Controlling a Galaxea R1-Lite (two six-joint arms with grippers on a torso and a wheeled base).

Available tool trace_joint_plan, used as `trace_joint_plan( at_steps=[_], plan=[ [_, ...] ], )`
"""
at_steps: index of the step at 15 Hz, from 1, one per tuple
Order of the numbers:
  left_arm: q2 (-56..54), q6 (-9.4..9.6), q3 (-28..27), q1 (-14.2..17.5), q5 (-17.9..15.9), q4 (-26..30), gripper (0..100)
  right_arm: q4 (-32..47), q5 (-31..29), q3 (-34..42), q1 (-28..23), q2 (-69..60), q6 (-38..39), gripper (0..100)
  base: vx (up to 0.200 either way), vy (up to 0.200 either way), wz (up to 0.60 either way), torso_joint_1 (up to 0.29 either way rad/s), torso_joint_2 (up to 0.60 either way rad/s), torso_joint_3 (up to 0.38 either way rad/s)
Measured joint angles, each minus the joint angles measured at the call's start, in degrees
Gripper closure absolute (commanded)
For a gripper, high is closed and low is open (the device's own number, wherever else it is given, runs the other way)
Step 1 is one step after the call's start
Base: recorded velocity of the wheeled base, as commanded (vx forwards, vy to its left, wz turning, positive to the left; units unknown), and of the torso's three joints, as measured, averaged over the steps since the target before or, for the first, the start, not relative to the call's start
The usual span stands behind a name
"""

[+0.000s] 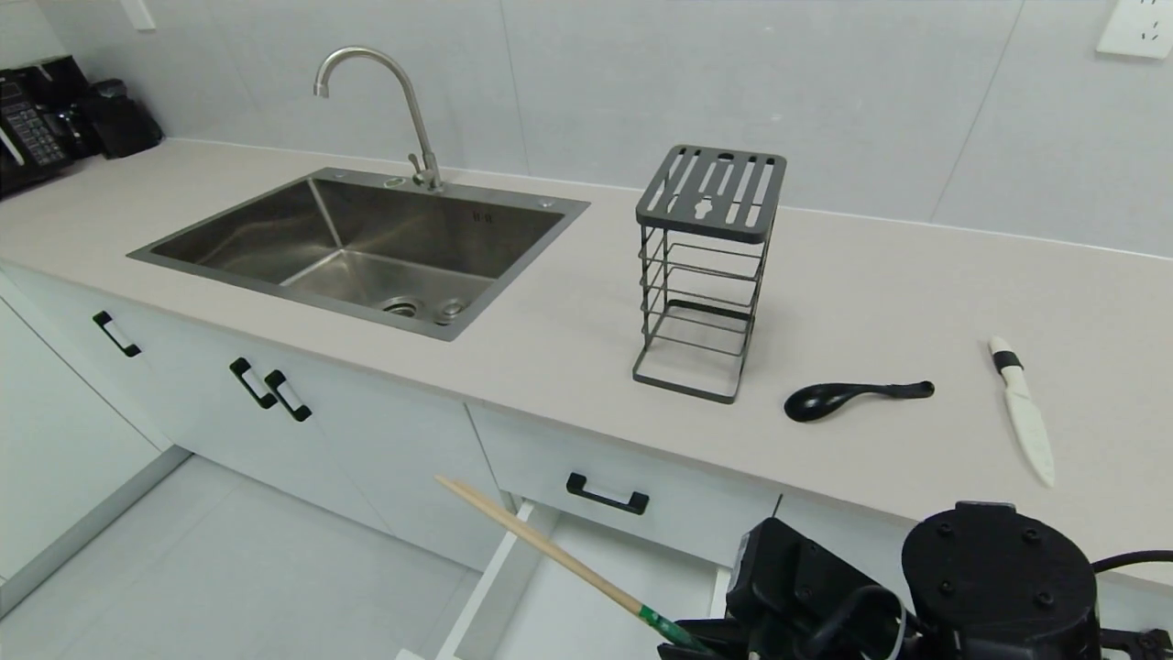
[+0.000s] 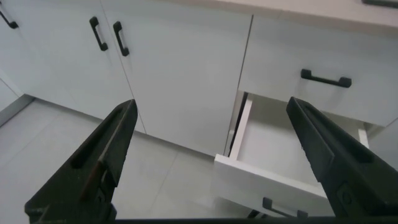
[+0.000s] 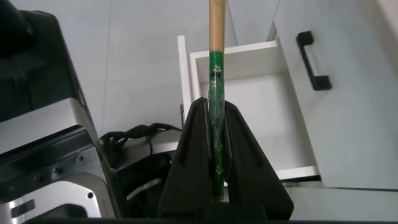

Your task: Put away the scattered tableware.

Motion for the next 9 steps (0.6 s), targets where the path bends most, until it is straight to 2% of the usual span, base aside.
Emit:
trace_joint_plan(
  at_steps=[9],
  plan=[
    [0.0, 0.02, 0.0, 0.0, 0.0, 0.0, 0, 0.3, -1.61, -0.32, 1.3, -0.84, 0.11, 100, 0.0, 0.0, 0.0, -0.26, 0.5, 0.237]
  ],
)
